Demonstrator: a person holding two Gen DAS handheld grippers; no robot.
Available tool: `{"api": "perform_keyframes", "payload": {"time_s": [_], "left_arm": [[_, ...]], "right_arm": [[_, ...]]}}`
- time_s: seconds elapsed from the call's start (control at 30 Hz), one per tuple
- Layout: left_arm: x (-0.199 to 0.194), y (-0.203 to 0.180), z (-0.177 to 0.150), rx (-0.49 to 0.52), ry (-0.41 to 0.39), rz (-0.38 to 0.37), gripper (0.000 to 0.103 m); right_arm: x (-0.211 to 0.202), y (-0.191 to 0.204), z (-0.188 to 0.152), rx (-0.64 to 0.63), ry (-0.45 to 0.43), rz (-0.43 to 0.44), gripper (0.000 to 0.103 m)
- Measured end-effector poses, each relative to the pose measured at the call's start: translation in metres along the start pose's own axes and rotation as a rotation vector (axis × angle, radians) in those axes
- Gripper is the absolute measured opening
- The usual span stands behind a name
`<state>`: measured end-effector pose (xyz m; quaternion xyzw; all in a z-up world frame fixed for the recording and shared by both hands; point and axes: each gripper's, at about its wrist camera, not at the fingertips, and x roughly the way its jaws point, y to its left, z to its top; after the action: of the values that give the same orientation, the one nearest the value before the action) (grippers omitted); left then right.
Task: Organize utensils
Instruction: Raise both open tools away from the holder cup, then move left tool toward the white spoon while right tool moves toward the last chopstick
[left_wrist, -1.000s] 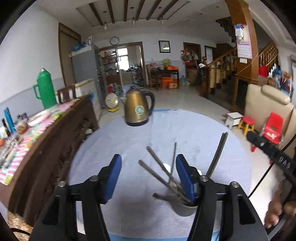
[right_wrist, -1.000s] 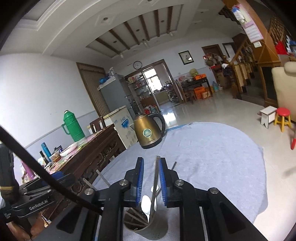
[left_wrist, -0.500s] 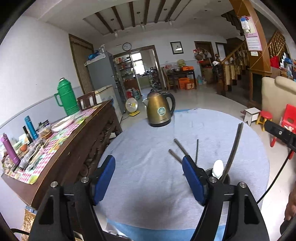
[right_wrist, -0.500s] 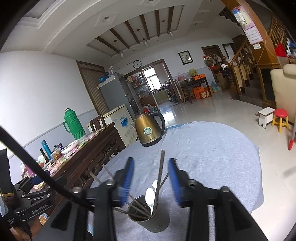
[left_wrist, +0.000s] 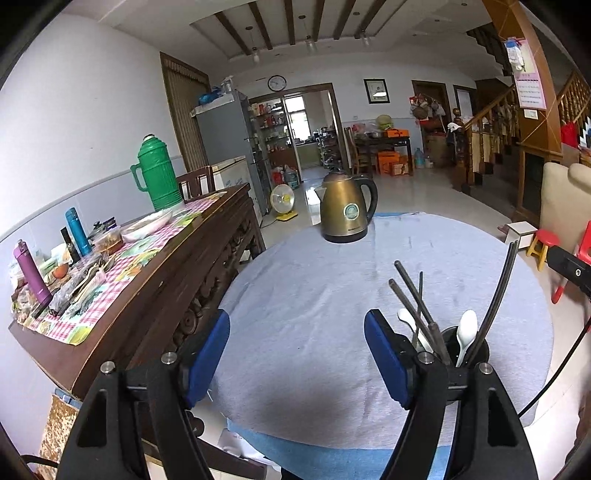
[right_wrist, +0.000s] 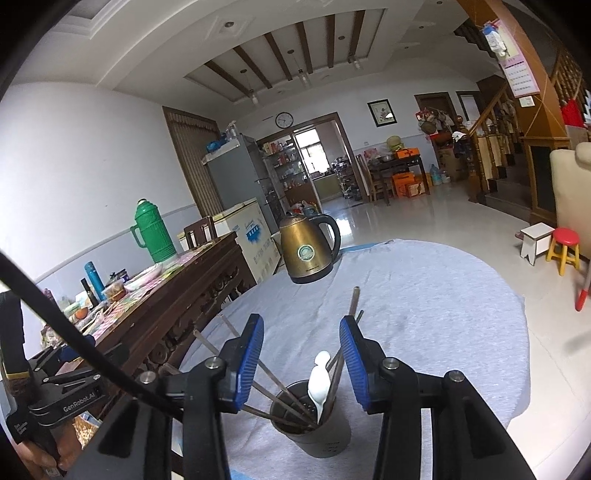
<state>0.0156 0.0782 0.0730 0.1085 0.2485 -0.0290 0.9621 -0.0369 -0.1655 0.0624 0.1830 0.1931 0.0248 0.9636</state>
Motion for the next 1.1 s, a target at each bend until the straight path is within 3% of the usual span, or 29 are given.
{"api": "perform_keyframes", "payload": {"time_s": [0.63,1.1], "left_arm": [[0.015,0.016,-0.006,-0.042,0.034,0.011,0.076],[0.044,0.022,-0.012,-0.06,0.091,0.02,0.076]], "right_arm": [[0.009,0.009,-0.002,-0.002,0.018,-0.013,0.046],[0.016,-0.02,0.004,0.056,0.006,-0.073,0.046]]}}
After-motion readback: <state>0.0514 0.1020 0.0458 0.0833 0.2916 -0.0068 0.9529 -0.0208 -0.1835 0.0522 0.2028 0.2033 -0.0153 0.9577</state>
